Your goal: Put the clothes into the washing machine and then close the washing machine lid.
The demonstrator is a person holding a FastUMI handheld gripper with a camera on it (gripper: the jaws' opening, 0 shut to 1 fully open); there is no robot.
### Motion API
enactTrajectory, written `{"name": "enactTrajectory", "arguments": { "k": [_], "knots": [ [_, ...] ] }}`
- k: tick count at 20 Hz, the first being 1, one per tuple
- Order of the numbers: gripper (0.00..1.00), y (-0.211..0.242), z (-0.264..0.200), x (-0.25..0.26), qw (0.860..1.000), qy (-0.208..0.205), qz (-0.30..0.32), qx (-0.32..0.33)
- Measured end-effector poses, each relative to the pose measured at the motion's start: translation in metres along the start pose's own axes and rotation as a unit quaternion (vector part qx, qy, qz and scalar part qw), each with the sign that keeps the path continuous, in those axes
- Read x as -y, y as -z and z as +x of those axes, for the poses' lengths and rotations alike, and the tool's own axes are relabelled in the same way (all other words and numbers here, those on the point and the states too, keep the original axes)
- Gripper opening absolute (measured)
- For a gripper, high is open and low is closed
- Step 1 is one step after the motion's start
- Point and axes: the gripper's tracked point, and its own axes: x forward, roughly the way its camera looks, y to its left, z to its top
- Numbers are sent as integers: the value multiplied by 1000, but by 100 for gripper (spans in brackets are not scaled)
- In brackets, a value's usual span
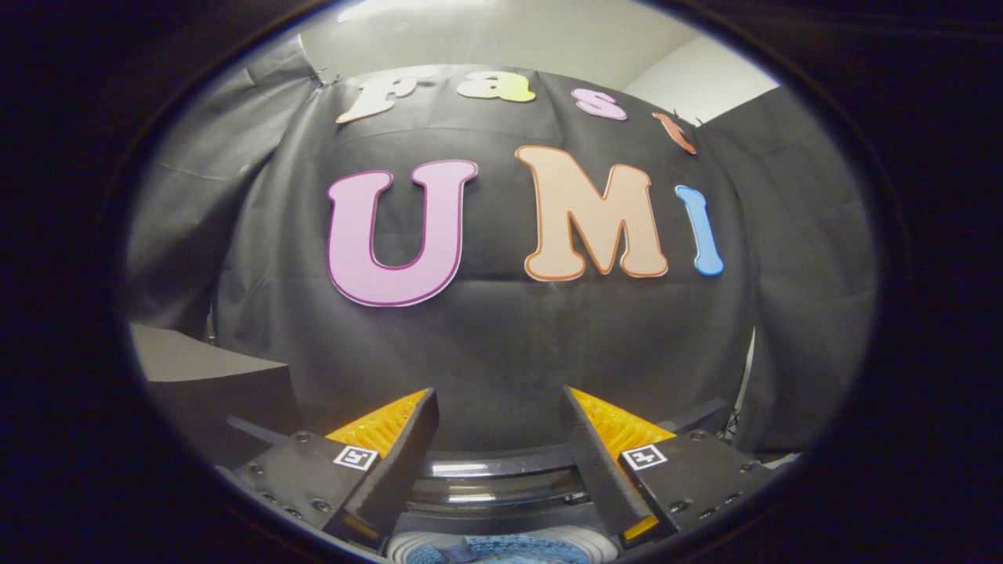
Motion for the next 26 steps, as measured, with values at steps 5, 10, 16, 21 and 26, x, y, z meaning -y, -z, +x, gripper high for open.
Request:
{"name": "enactTrajectory", "arguments": {
  "k": [5, 10, 16, 21, 26],
  "knots": [
    [97, 10, -25, 3, 1000, -6, 0, 7],
    [97, 81, -59, 31, 998, 10, 11, -56],
    [95, 119, -75, 57, 992, 35, 48, -107],
    [96, 118, -90, 61, 992, 30, 16, -123],
    [96, 91, -115, 59, 993, 20, 11, -119]
  ]
}}
